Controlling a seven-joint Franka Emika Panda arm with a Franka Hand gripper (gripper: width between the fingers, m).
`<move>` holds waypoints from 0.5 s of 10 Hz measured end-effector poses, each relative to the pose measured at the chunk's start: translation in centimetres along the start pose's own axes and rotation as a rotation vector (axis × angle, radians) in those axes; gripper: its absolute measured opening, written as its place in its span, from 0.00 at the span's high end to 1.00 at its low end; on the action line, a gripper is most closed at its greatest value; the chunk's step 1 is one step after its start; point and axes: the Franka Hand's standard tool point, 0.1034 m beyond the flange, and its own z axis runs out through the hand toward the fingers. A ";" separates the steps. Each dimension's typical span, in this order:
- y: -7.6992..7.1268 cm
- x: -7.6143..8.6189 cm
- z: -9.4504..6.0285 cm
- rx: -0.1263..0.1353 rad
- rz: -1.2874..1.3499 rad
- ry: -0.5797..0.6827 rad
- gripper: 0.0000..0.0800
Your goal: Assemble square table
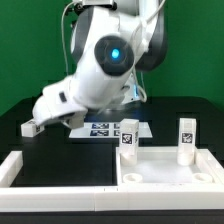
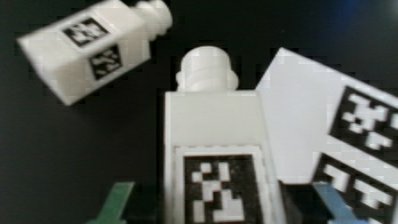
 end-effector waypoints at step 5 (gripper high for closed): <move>-1.0 -2.6 -5.8 -0.017 0.005 0.019 0.64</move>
Offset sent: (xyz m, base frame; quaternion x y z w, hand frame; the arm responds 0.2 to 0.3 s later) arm 0.0000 0.0000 0.0000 0.0000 0.0000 0.0000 1.0000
